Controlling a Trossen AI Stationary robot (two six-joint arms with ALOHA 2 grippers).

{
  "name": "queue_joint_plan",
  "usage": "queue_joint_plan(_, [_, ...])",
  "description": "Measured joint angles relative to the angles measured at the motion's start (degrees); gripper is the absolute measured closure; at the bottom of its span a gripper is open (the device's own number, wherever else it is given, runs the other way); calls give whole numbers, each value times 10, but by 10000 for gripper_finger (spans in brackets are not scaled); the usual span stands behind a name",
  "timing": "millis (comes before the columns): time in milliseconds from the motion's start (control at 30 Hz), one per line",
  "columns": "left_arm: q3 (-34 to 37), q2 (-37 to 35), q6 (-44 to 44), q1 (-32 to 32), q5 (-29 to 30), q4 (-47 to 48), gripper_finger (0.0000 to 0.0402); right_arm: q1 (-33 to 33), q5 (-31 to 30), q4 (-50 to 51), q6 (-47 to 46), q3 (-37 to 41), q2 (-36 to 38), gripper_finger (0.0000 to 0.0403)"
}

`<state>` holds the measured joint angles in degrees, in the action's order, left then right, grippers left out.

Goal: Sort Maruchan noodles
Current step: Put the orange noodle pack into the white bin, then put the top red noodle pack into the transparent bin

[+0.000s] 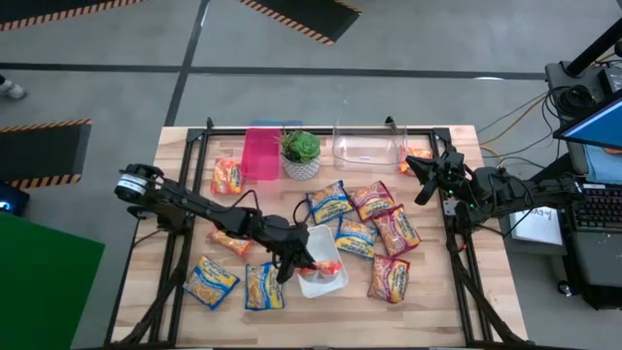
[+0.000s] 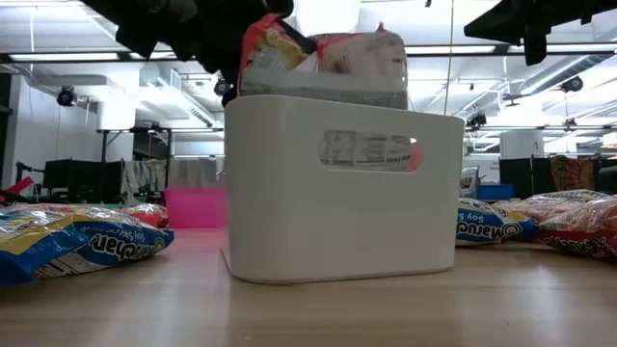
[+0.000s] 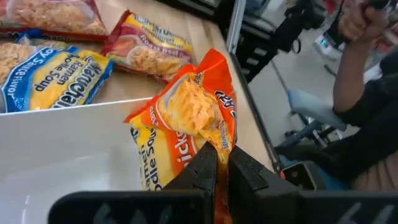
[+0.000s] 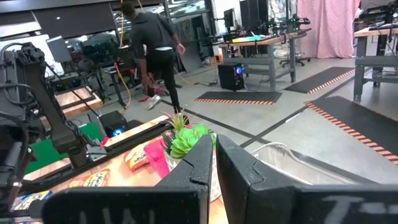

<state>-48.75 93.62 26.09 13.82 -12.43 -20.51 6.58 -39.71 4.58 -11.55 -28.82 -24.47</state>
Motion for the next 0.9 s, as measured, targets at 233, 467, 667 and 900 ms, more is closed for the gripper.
queue_joint_plan(233, [35,0,41,-1,32,-43,371,0,0,0,-4,0,0,390])
queue_joint_plan(467, [39,0,45,-1,40,-41,310,0,0,0,-4,0,0,390])
queue_joint_plan(667, [39,-39,18,-2,39,9,262,0,0,1,-4,0,0,390])
queue_joint_plan(900, [39,-134,-39,5,59,176,258,0,1,-2,-4,0,0,390])
